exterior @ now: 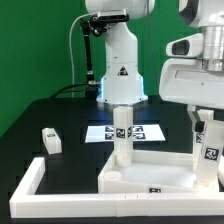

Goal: Assemble desk

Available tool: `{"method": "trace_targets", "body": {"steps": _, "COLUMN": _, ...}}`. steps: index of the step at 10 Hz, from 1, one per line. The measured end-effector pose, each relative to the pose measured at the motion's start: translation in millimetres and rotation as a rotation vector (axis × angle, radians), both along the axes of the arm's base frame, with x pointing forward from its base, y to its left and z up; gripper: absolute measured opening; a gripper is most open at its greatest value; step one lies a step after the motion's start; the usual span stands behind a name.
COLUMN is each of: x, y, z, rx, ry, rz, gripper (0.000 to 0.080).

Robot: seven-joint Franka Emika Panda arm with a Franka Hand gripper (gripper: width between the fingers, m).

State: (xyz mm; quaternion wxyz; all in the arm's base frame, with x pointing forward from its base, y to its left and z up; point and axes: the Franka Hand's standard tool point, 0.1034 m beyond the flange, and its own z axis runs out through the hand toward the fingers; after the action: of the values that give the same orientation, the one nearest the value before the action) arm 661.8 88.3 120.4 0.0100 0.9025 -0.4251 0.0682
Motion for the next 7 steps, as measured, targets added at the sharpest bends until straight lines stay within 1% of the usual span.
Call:
{"method": "trace_targets", "body": {"steps": 3, "x": -0.1, "y": -1.2, "z": -0.2, "rx": 0.029, "ry": -0.015, "rz": -0.216, "gripper": 0.0288}}
{"method": "trace_targets", "body": {"steps": 4, "x": -1.0, "y": -7.6, "z": -1.2, "rx": 0.078, "ry": -0.022, "rz": -0.368, "gripper": 0.0288}}
{"method": "trace_targets", "body": {"steps": 5, "x": -3.0, "y": -14.1, "z": -2.2, "rx": 0.136, "ry": -0.023, "rz": -0.516, "gripper": 0.0288}}
{"method": "trace_targets", "body": {"steps": 7, "x": -3.6, "y": -14.2, "z": -2.5, "rx": 0.178, "ry": -0.018, "rz": -0.721, "gripper": 0.0290}}
